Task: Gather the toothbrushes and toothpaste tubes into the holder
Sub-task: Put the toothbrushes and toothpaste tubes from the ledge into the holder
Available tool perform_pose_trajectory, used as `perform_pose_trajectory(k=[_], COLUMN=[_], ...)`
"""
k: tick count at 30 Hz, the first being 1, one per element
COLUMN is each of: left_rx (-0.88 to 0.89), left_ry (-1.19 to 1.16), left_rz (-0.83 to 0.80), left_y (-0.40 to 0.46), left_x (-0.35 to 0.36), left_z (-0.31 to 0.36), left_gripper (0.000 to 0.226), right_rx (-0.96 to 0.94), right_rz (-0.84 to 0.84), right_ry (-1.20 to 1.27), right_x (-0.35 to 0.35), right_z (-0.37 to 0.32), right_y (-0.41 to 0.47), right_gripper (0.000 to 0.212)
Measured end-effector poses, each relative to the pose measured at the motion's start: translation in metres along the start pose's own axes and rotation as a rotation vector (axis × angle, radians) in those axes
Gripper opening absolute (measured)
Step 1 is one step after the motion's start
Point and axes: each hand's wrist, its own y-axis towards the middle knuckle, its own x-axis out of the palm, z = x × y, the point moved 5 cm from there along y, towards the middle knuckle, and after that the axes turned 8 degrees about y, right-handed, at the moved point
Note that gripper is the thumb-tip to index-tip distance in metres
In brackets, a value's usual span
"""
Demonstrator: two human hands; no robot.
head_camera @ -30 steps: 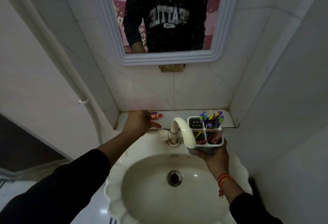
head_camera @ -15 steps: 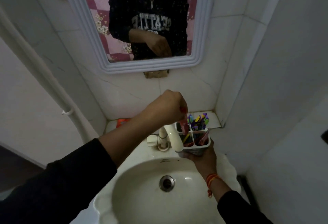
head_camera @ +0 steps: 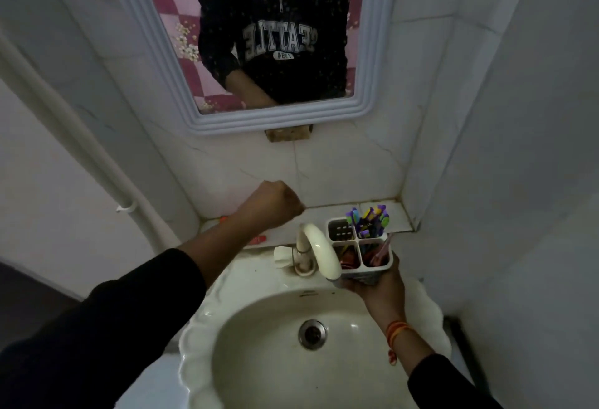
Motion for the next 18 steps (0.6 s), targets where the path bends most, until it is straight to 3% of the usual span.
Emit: perform_pose_trajectory(k=[2,4,7,13,18], left_rx=[-0.069,-0.098,-0.099,-0.16,-0.13], left_ry=[0.106,0.25,0.35,0.408,0.413], left_rz=[-0.081,-0.171,-0.196,-0.136,-0.037], left_y=[0.009,0.015,0.016,0.01,0.01], left_x=[0.021,0.049,0.083,0.101,0.098], left_z=[-0.032,-0.063,-0.096,-0.108,-0.116], left_gripper=[0.026,0.036,0.049,0.031,0.043], right_rx=[-0.025,-0.017,-0.035,-0.026,0.026], right_rz=[-0.01,0.016,0.009,-0.013,-0.001], right_ry=[-0.028,-0.026,-0.034,-0.035,0.027], right_x=[0.001,-0.002,-0.002,-0.003,-0.003], right_z=[0.005,0.008,0.007,0.008,0.006], right_y=[0.002,0.0,-0.001,-0.001,-0.002], right_gripper=[0.097,0.093,0.105,0.111,0.118])
